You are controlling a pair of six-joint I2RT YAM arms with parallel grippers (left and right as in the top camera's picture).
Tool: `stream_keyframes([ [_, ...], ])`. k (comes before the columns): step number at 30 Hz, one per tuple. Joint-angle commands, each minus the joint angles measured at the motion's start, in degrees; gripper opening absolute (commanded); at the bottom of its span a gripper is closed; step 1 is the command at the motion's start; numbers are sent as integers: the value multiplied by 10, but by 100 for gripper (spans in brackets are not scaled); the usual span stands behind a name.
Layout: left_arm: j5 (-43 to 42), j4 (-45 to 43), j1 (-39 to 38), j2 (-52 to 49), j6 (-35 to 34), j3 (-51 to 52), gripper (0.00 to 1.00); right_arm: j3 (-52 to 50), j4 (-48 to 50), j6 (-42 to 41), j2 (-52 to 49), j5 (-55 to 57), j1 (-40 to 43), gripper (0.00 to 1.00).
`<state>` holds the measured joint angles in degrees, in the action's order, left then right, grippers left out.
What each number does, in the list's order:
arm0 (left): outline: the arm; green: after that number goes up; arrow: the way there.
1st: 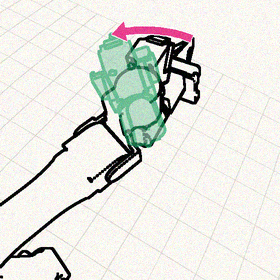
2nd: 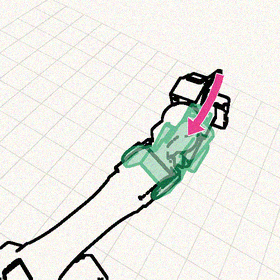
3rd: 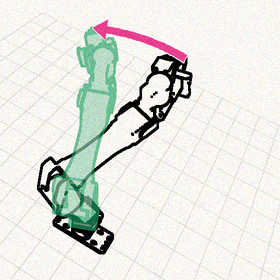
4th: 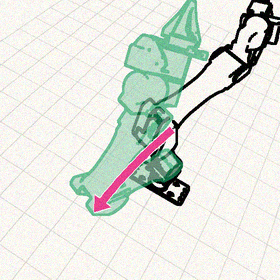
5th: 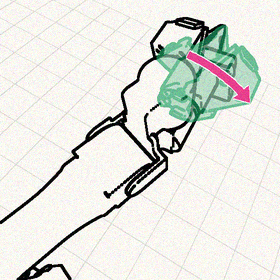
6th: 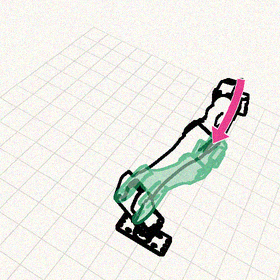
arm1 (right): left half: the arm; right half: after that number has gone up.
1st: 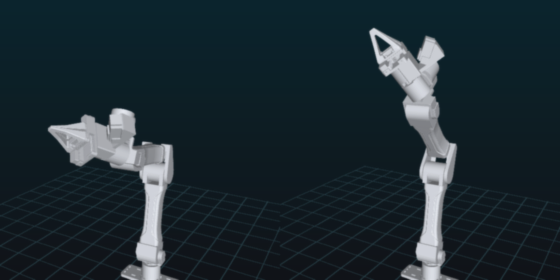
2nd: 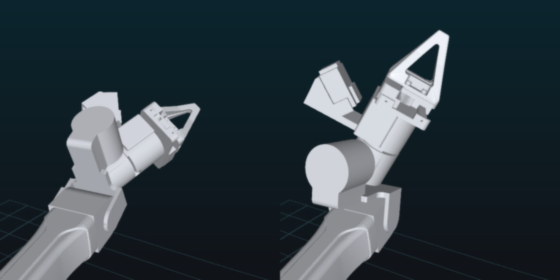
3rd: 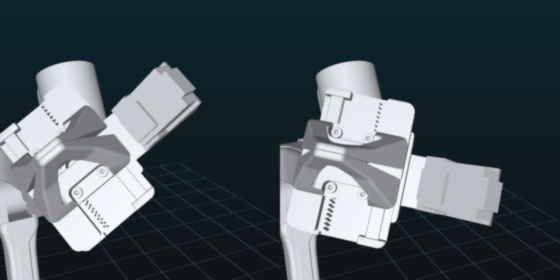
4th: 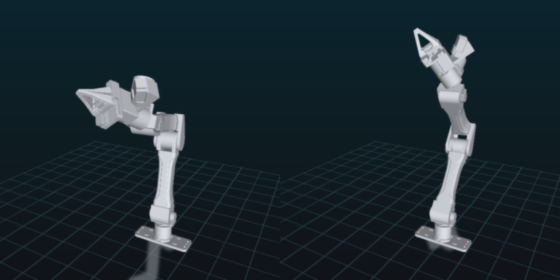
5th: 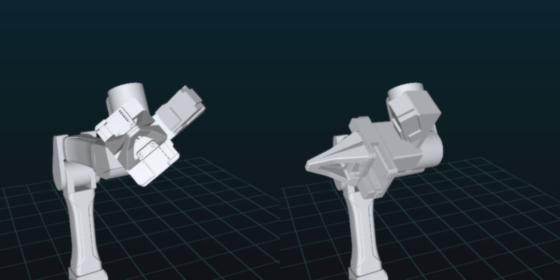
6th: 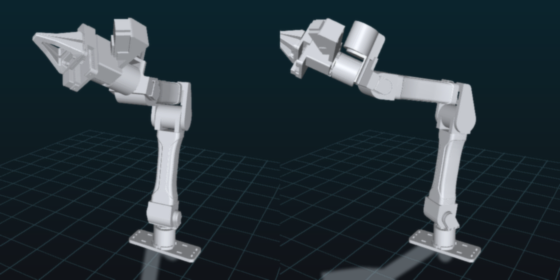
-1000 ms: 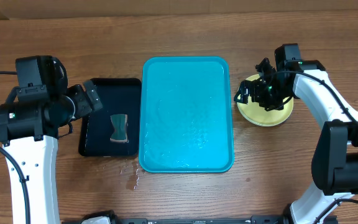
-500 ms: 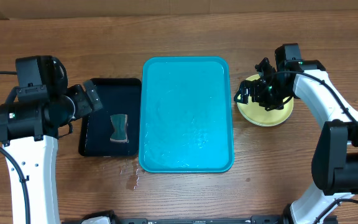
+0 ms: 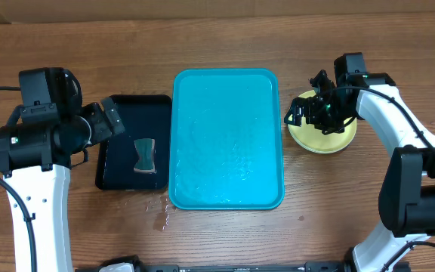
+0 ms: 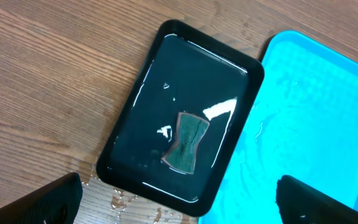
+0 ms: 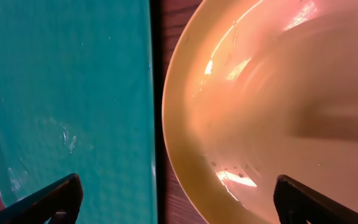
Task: Clean dirty plates on tray and stack at the side
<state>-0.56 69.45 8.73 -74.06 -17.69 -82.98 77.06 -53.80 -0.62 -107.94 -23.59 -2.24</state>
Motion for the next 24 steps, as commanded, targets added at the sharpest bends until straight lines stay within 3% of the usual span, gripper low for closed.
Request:
stream_keyframes([
  [1,8,0,2,-2,-5,-7,100,-3,2,5,17,-5,2,100],
  [13,8,0,2,-2,-5,-7,100,-3,2,5,31,-5,1,100],
  [24,8,0,2,-2,-5,-7,100,-3,2,5,186,-5,-29,100],
])
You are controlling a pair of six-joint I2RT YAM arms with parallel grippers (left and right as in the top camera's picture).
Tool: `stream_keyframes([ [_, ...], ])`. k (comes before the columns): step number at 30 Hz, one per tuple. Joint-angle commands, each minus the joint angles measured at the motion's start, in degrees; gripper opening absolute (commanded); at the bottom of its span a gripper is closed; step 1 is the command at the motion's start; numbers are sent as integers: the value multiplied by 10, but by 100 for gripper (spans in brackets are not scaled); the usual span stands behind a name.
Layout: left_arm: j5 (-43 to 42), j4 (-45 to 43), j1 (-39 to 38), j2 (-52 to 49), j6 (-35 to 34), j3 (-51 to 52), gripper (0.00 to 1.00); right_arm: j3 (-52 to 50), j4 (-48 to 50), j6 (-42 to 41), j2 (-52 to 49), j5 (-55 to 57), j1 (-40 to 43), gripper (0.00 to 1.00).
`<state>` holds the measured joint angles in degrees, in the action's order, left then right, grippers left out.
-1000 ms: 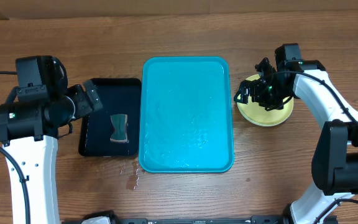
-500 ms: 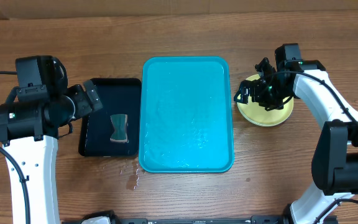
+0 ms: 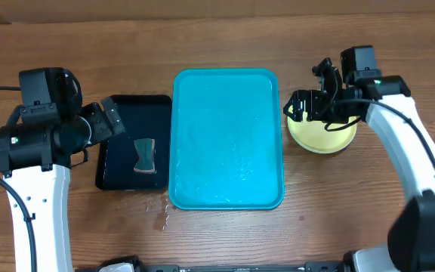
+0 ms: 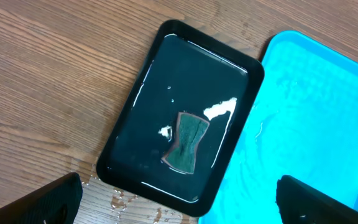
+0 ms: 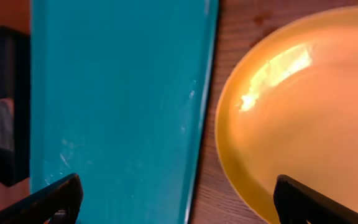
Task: Clean dirty plates on tray and stack at the side
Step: 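Open the right gripper and withdraw it from the stacked plates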
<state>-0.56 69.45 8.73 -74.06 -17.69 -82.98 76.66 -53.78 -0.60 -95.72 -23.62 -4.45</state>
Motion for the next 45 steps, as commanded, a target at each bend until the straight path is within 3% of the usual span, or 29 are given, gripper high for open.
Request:
stream_keyframes([
  [1,8,0,2,-2,-5,-7,100,1,2,4,79,-5,-7,100],
  [14,8,0,2,-2,-5,-7,100,1,2,4,268,-5,-7,100],
  [27,8,0,2,-2,-5,-7,100,1,-1,4,447,73,-7,100],
  [32,8,0,2,-2,-5,-7,100,1,-69,7,518,83,-7,100],
  [45,8,0,2,-2,-5,-7,100,-11,-44,11,709,84,-7,100],
])
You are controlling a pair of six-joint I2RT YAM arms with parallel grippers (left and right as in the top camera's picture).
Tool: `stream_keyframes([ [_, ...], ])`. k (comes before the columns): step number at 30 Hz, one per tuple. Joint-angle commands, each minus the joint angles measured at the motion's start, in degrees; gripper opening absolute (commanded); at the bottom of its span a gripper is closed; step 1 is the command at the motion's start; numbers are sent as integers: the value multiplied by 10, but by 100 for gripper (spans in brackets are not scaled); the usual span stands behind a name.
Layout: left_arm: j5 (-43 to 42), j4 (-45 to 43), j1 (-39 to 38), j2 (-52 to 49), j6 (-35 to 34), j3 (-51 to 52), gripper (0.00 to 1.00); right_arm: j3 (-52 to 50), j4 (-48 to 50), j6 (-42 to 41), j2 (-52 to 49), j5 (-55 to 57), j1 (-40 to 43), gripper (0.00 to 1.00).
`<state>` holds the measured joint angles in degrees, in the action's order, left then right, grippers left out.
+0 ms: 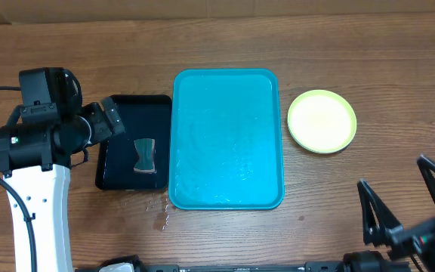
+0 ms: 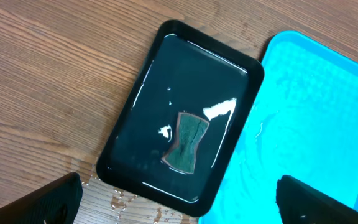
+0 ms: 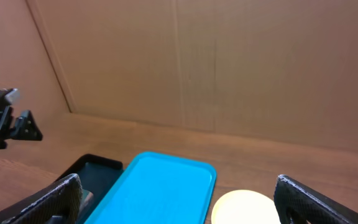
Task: Clean dirty plates on tray and stack at the side
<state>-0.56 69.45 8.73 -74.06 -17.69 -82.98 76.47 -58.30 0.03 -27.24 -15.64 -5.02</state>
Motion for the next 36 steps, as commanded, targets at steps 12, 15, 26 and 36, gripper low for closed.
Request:
stream_keyframes([
  [12,8,0,2,-2,-5,-7,100,-137,103,4,120,1,-1,100],
  [15,8,0,2,-2,-5,-7,100,-175,141,2,133,1,-1,100],
  [26,8,0,2,-2,-5,-7,100,-312,369,0,205,-9,0,99],
  [36,8,0,2,-2,-5,-7,100,-424,587,0,247,-2,0,100],
])
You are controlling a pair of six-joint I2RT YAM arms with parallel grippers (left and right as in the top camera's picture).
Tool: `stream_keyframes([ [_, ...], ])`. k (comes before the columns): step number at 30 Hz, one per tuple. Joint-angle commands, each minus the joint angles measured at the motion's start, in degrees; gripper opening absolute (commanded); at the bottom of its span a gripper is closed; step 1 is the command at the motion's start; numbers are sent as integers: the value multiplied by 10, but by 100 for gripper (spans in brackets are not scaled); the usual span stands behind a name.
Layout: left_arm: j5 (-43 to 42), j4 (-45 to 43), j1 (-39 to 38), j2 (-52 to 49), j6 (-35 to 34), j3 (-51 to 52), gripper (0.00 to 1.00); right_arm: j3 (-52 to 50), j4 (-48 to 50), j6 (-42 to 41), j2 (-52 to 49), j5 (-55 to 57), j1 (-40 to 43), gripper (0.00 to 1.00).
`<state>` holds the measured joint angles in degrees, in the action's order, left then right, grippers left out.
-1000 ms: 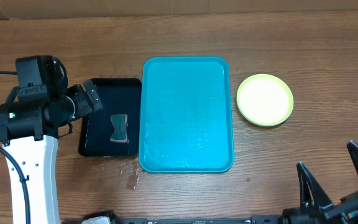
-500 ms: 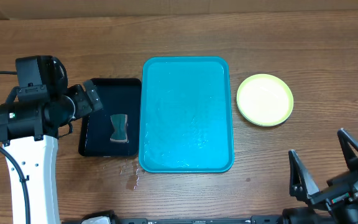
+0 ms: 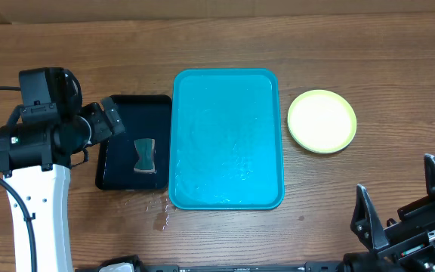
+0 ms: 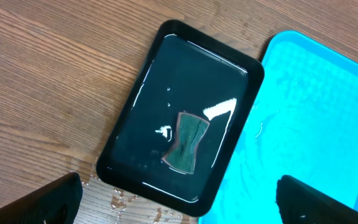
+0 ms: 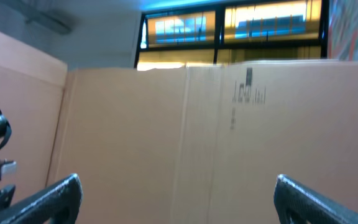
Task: Clean dirty plates on tray and stack at the side
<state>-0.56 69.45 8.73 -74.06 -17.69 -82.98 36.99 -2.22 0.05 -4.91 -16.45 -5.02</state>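
A yellow plate [image 3: 322,121] lies on the table right of the blue tray [image 3: 227,140], which holds only water streaks. My left gripper [image 4: 179,202] hangs open above the black dish [image 4: 142,124] and the tray's left edge [image 4: 272,124]. A green sponge [image 4: 187,141] rests in that dish, also seen from above as the sponge [image 3: 146,155]. My right gripper [image 3: 402,211] is open at the table's front right corner, far from the plate. Its wrist view shows only a cardboard wall between the open fingertips [image 5: 48,199].
The black dish [image 3: 119,136] holds water and sits left of the tray. Spilled drops [image 3: 159,211] lie on the wood in front of it. A cardboard wall [image 5: 185,143] stands behind the table.
My right gripper stays at the front right corner, and its camera now points higher, at the cardboard wall instead of the table. The left arm, plate, tray and sponge have not moved.
My right gripper was open right over the yellow plate beside the tray. Then it was a little higher over the plate's left edge. Then it was back at the front right corner, the plate left on the table, and it remains there. The left arm never moved.
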Motion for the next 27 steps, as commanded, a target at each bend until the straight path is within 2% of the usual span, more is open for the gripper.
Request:
stream_keyframes([
  [1,8,0,2,-2,-5,-7,100,-44,45,0,32,7,2,100],
  [6,8,0,2,-2,-5,-7,100,-108,129,0,47,10,18,100],
  [14,8,0,2,-2,-5,-7,100,-183,139,0,47,24,22,100],
  [23,8,0,2,-2,-5,-7,100,-284,238,0,47,89,22,100],
  [27,8,0,2,-2,-5,-7,100,-322,254,-2,47,89,22,100],
])
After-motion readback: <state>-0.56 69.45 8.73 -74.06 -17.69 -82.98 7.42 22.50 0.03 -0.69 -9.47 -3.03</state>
